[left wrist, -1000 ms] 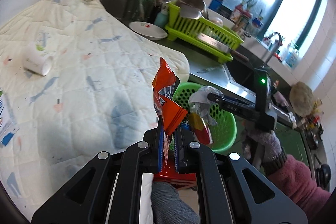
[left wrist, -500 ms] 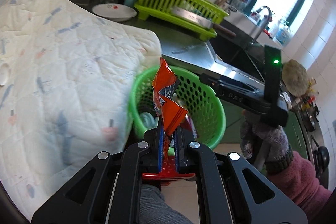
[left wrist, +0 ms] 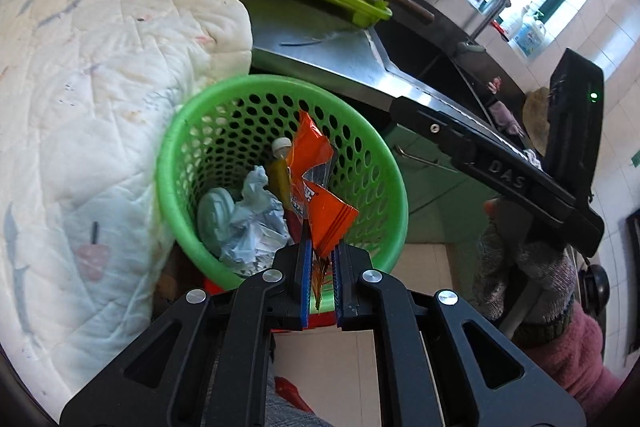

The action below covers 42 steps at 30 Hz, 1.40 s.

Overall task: Collect trash
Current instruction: 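Lower the orange wrapper into the green basket and open the left gripper, then grasp the white milk carton with the left gripper while the right grasps the paper cup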

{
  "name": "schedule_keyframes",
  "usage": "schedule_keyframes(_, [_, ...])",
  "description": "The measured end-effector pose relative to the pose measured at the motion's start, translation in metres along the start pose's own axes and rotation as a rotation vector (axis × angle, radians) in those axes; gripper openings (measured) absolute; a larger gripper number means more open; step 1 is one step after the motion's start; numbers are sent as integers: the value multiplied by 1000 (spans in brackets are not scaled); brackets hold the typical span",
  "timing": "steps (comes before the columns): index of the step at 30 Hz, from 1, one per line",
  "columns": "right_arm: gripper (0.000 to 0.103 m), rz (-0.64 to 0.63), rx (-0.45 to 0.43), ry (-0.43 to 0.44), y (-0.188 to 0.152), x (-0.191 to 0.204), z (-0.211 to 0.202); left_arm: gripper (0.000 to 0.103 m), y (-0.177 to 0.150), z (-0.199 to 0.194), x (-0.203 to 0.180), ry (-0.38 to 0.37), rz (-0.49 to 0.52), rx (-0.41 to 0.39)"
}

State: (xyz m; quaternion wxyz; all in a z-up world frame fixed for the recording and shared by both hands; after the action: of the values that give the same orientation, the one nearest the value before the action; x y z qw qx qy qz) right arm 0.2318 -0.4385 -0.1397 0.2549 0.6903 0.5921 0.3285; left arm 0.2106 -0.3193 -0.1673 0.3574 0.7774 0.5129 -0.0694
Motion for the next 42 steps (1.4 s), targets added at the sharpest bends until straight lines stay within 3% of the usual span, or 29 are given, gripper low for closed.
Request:
schedule_keyframes(4, [82,-1,2,2,-3,-2,-2,10,1,10,0,-1,-9,8])
schedule_keyframes(8, [82,-4,5,3,-5,0,-4,35,3,12,5,3,-7,1])
schedule_keyframes(15, [82,-19,4,5,-7,8,-8,38,2,-3,25,30,-38,-33])
schedule_keyframes(24, [82,-40,1,35,-4,37,-12,38,-4,-58,64,118,-74,-113])
schedule_keyframes(33, [84,-100,5,110,1,96,-7,40,-13,-133,124,276,-145,-223])
schedule_keyframes(42, [85,-186,19,193,6,168,6,55,-24,-228,212,489,-305,-373])
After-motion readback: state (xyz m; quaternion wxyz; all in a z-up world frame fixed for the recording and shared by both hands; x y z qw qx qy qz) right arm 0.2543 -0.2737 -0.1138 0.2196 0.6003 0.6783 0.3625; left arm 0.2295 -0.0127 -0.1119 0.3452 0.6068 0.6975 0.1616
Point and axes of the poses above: each gripper's, at about its wrist camera, not at the fingertips, and z roughly the way its jaws point, x to its left, y to its top, the point moved 10 cm from there along z, roughly the way its jaws point, and after that the axes turned 5 degrees about -z, right-handed, at the moved point
